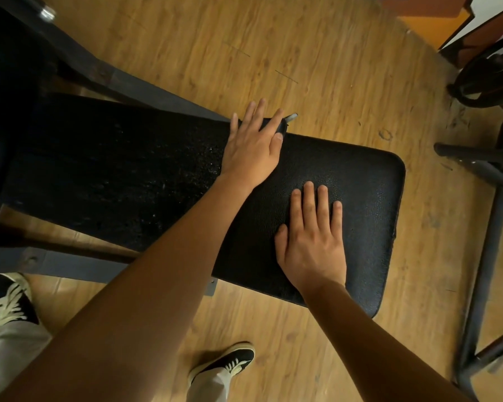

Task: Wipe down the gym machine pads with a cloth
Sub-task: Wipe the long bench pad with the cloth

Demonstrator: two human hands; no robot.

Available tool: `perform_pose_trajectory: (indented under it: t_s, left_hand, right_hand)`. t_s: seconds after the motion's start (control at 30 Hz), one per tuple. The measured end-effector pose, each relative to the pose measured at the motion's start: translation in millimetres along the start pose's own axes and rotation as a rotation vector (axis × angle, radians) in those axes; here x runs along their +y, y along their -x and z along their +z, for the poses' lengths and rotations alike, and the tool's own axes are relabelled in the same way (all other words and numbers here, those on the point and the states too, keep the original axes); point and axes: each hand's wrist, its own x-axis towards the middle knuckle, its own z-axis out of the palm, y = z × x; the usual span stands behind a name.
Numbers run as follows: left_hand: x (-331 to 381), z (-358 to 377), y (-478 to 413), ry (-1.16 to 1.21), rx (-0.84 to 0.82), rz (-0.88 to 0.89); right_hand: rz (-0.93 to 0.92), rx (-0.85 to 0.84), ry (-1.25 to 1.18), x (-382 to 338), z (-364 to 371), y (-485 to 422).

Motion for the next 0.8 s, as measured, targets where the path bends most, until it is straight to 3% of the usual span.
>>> perform_pose_trajectory:
  t_s: [0.3, 0.57, 0.8]
  left_hand:
    - [3, 8, 64, 0.123, 0.038, -0.049]
    - [-1, 0, 12, 0.090, -0.006, -0.025]
    - [8, 8, 80, 0.121, 0.052, -0.123]
  right_hand:
    - [0.001, -0.023, -0.014, 0, -3, 0]
    - [-0.001, -0.028, -0.003, 0, -2, 0]
    - [0.002, -0.022, -0.006, 1, -2, 0]
